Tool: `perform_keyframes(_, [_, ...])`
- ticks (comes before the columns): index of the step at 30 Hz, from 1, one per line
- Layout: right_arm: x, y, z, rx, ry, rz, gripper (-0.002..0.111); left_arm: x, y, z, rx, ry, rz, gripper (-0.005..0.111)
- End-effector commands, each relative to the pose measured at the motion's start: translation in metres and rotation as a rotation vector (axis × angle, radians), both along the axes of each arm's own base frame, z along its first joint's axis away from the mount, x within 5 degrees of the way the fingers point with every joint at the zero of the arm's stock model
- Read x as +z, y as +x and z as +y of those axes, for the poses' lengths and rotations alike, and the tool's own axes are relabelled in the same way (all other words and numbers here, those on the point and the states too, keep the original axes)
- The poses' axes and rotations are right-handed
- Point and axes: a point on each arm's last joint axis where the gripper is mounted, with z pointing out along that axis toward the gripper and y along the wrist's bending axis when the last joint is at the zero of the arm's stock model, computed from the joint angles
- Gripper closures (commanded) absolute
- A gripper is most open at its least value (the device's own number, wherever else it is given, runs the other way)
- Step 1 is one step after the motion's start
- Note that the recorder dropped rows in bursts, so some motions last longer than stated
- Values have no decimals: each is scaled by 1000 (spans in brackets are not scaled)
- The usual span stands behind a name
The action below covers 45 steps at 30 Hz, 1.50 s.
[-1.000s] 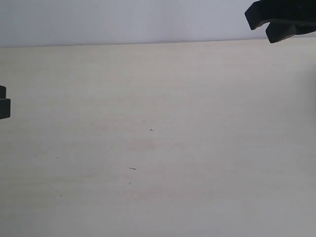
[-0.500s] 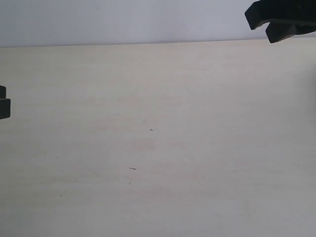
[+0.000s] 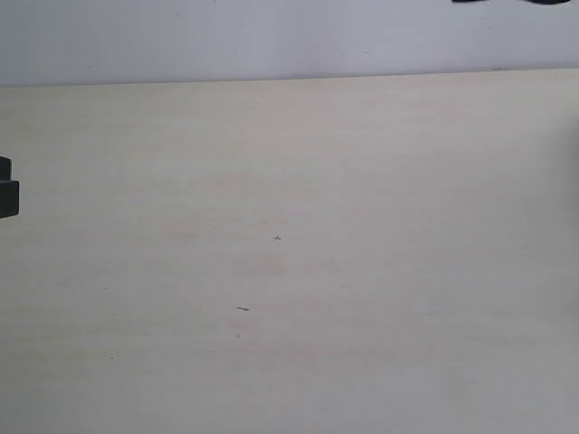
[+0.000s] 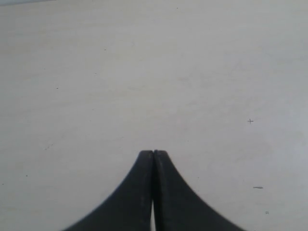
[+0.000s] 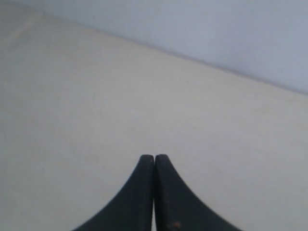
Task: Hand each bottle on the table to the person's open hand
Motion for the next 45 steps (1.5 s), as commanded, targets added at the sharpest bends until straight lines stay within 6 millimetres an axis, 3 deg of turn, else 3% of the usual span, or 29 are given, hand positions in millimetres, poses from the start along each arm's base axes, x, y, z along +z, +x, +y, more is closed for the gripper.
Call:
perform_keyframes(1, [7,-35,-29,-79,180,-140,108,0,0,0,2,-11,-9,107])
perform_keyframes(9, [-12,-96,-81,-171,357,-342,108,0,0,0,2,-11,-9,107])
perform_keyframes(17, [-52,-125,-105,-164,333,-587,108,0,0,0,2,-11,-9,107])
perform_keyframes(22, [-76,-130,-111,-164,224,-668,108,0,0,0,2,-11,-9,107])
perform_keyframes(28, [-100,-130,-114,-178,164,-607,108,0,0,0,2,-11,-9,107])
perform_keyframes(45, [-144,-121,-106,-171,175,-494,108,0,0,0,2,-11,-9,107])
